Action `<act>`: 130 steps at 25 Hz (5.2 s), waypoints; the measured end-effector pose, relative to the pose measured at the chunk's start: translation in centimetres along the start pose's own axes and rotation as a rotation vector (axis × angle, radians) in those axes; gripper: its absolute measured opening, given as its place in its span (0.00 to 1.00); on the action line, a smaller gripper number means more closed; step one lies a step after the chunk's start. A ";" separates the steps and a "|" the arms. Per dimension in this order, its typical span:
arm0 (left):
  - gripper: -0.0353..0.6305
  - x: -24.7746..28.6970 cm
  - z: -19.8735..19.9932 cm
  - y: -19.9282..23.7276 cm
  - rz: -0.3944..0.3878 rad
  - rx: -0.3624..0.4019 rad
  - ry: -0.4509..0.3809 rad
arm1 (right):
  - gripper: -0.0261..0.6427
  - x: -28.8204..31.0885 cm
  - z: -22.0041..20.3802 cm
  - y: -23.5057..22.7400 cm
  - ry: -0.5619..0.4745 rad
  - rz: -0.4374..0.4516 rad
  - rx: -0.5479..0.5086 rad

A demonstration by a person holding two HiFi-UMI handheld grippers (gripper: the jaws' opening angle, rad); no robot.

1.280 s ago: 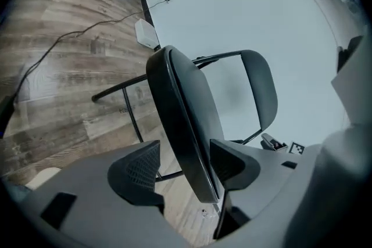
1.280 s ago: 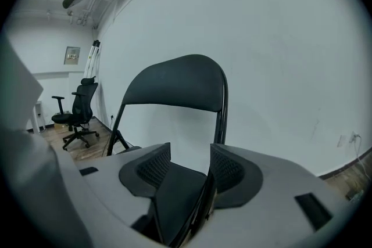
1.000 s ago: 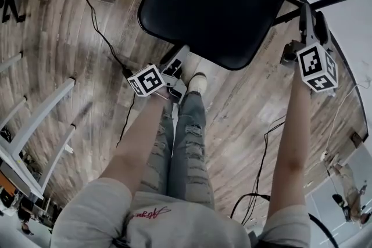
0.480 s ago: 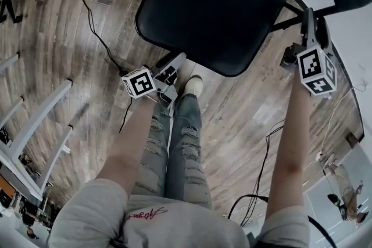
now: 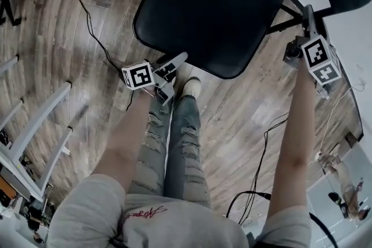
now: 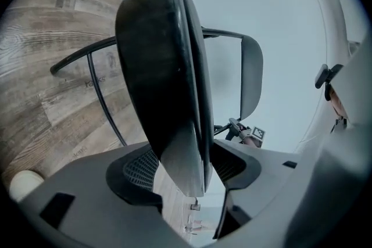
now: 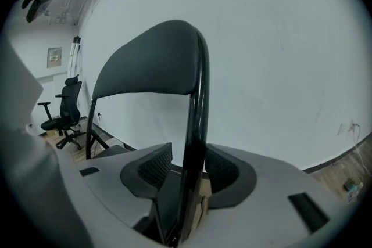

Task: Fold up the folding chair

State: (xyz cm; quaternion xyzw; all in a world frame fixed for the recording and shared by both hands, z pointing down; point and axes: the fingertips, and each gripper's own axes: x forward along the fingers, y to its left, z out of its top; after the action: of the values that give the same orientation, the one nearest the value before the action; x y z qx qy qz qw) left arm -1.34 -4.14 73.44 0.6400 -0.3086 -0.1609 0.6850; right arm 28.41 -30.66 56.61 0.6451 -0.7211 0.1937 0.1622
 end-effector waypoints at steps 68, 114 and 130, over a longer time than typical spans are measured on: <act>0.33 28.8 28.8 -36.9 0.356 -0.069 -0.424 | 0.19 9.5 19.5 -3.8 -0.045 0.155 -0.069; 0.12 12.5 21.8 -39.3 0.279 0.464 -0.295 | 0.11 -14.5 21.2 12.5 -0.349 0.334 -0.082; 0.09 -16.3 4.0 -55.6 -0.099 1.098 -0.343 | 0.11 -44.8 21.6 28.4 -0.639 0.322 -0.043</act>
State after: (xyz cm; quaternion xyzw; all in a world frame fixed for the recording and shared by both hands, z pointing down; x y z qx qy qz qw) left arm -6.44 -4.37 15.59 0.8802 -0.4232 -0.1105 0.1842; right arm 5.67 0.25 14.12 0.5475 -0.8318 -0.0099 -0.0908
